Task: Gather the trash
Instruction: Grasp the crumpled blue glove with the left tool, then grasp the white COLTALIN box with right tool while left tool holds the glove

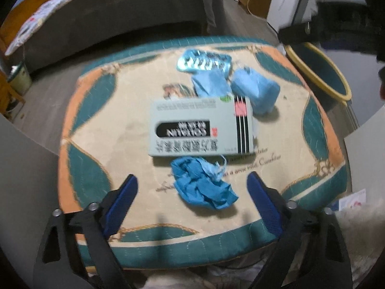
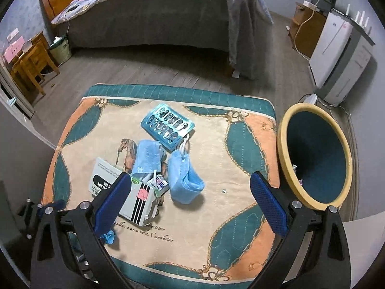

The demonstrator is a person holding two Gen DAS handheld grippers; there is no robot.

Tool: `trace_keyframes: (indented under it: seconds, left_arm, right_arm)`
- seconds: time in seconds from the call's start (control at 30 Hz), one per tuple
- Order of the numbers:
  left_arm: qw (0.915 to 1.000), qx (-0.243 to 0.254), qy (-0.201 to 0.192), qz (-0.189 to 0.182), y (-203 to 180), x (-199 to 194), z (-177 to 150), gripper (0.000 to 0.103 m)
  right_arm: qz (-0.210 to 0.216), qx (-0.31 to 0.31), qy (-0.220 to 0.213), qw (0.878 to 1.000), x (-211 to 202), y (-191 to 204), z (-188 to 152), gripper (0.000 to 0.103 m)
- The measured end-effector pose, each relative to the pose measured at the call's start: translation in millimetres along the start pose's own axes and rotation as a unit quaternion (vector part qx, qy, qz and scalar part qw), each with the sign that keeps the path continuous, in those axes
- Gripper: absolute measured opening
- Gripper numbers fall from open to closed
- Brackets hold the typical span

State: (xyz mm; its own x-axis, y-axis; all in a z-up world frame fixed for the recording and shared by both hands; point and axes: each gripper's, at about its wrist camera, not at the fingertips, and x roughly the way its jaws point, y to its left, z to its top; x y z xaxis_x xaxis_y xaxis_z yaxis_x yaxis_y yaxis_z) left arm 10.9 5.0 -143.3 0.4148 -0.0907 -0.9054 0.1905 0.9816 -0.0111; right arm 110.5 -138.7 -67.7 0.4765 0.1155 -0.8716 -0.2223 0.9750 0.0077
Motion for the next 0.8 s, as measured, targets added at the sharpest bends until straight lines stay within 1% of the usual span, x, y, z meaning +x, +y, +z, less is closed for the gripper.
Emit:
trace_keyframes:
  seconds: [0.07,0.1,0.17,0.23,0.27,0.33,0.43,0.47,0.57,0.63,0.7,0.77,0.8]
  left_arm:
    - [0.9997,0.011,0.022,-0.003,-1.5,14.7,-2.4,0.078]
    - [0.9995,0.017,0.026,-0.001,-2.7,18.6,-2.8,0.070]
    - [0.9991,0.027,0.030,-0.008,-4.2,23.7,-2.5,0.039]
    - [0.9990,0.032,0.027,-0.014,-4.6,21.0,-0.3,0.032]
    - [0.9991,0.031,0.026,-0.016,-3.7,18.0,0.9,0.024]
    - [0.9994,0.024,0.018,-0.020,1.3,7.1,3.0,0.022]
    - [0.9997,0.020,0.008,-0.006,12.8,-13.4,5.6,0.022]
    - [0.9997,0.024,0.006,-0.001,15.8,-19.7,7.7,0.022]
    - [0.9982,0.055,-0.009,0.020,22.4,-46.8,17.2,0.021]
    - [0.9980,0.056,-0.023,0.019,32.2,-66.4,26.6,0.021]
    - [0.9973,0.060,-0.034,0.027,42.2,-80.3,32.6,0.021]
    - [0.9976,0.049,-0.041,0.028,53.9,-86.7,36.0,0.021]
    - [0.9980,0.033,-0.048,0.023,62.3,-88.2,35.9,0.021]
  right_arm:
    - [0.000,-0.008,0.002,1.000,2.2,2.8,0.4,0.097]
    - [-0.001,-0.014,0.004,1.000,3.7,4.8,0.4,0.097]
    - [-0.002,-0.024,0.006,1.000,5.9,7.5,-0.2,0.097]
    - [0.001,-0.031,0.007,0.999,7.6,9.3,0.1,0.097]
    - [0.003,-0.035,0.007,0.999,8.3,10.2,-0.2,0.097]
    - [0.006,-0.044,0.008,0.999,10.3,12.9,-0.9,0.097]
    - [0.004,-0.067,0.017,0.998,17.4,19.3,-3.3,0.097]
    - [0.005,-0.076,0.019,0.997,20.2,22.3,-3.7,0.097]
    - [0.010,-0.104,0.022,0.994,26.1,32.5,-4.0,0.097]
    - [0.014,-0.127,0.022,0.992,29.9,42.6,-5.0,0.097]
    - [0.023,-0.148,0.024,0.988,35.2,53.3,-7.4,0.097]
    - [0.030,-0.170,0.028,0.985,41.1,63.3,-11.7,0.097]
    - [0.035,-0.188,0.032,0.981,45.0,70.5,-15.5,0.097]
